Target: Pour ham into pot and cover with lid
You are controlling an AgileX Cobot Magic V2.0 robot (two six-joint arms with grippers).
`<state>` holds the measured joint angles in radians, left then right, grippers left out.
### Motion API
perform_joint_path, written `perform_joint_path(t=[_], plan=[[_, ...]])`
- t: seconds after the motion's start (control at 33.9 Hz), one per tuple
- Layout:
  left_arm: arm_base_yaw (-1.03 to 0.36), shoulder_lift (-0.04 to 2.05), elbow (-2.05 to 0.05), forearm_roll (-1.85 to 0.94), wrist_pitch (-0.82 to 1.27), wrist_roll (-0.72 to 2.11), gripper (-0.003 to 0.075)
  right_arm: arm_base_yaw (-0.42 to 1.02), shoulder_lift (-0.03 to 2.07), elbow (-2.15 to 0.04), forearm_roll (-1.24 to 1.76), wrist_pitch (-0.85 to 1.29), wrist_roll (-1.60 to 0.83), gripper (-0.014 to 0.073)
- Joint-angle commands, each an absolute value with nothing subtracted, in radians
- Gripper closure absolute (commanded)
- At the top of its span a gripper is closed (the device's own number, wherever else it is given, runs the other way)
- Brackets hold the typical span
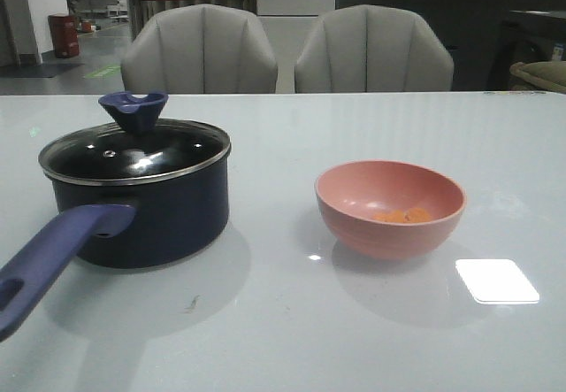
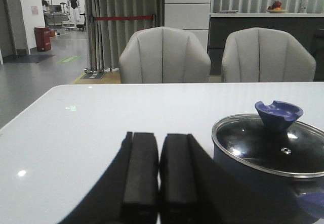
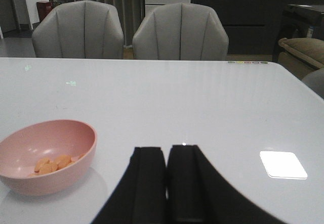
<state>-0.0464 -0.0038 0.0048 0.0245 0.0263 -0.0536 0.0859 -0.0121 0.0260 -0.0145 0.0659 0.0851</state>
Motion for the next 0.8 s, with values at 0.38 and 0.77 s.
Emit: perform_joint_path(t=[0.38,0.77], plan=[[-0.050,-0.022,0.027,0.021,-0.054,-0.067,0.0607,0.080,-0.030,0.022,-0.024,-0.022,0.077,0.0444],[-0.050,-0.022,0.027,0.021,-0.092,-0.067,0.0607,0.080,-0.030,0.022,-0.024,-0.022,0.077,0.0444]])
